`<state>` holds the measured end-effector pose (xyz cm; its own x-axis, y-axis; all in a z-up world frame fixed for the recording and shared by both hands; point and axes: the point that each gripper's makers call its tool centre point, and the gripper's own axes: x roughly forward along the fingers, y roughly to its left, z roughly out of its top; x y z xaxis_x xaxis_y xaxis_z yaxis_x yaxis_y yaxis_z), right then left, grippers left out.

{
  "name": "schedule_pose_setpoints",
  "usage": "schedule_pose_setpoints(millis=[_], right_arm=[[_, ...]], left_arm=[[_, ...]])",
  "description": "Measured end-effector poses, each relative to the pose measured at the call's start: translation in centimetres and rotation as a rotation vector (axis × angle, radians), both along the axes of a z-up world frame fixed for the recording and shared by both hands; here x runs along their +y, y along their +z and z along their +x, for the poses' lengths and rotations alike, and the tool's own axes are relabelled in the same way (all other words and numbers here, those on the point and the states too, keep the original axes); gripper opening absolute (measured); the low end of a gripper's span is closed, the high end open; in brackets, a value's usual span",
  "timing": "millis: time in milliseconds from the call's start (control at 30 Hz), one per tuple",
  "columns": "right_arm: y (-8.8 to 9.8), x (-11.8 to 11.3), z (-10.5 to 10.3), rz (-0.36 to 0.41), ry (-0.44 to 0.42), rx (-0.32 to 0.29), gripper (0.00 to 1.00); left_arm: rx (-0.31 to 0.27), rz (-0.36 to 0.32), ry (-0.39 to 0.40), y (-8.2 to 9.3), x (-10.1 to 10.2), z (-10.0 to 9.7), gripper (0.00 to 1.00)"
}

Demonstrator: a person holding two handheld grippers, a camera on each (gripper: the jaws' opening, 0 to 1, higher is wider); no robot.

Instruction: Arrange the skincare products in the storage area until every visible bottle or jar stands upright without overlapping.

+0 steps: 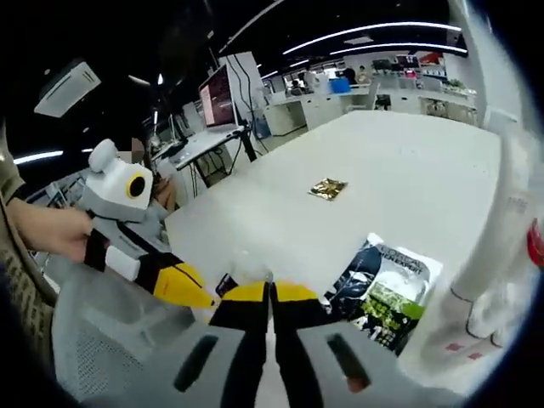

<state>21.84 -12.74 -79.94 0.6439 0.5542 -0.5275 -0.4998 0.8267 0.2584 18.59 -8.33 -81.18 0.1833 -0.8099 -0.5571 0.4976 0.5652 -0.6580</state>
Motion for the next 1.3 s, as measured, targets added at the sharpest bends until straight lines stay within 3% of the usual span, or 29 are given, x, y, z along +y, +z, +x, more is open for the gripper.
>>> schedule_pose_setpoints(millis=[167,433,800,1100,1300], right_arm=[[-1.3,0.4,1.5,-0.119,0.060,-0.046,0.01],[-4.1,0.3,3.1,-0.189,0.054,-0.029,0.02],[-6.1,-0.2,6.0,-0.266,0.050,-0.037,0.03],[-7.7,-0.6,6.3,-0.368,0.126,-0.055,0.02],[-7.6,-0.6,6.7,-0.381,0.156,-0.088,0.02]], left_arm=[[0.018,0.016,0.028,-1.1,0.3,1.2,0.00],[0.041,0.072,0.045,-3.5,0.5,3.0,0.00],[0.051,0.103,0.061,-4.7,-0.1,5.4,0.00],[-0.016,0.184,-0.022,-5.6,-0.4,5.5,0.00],[-0.049,0.204,-0.038,-5.8,-0.3,5.9,0.00]])
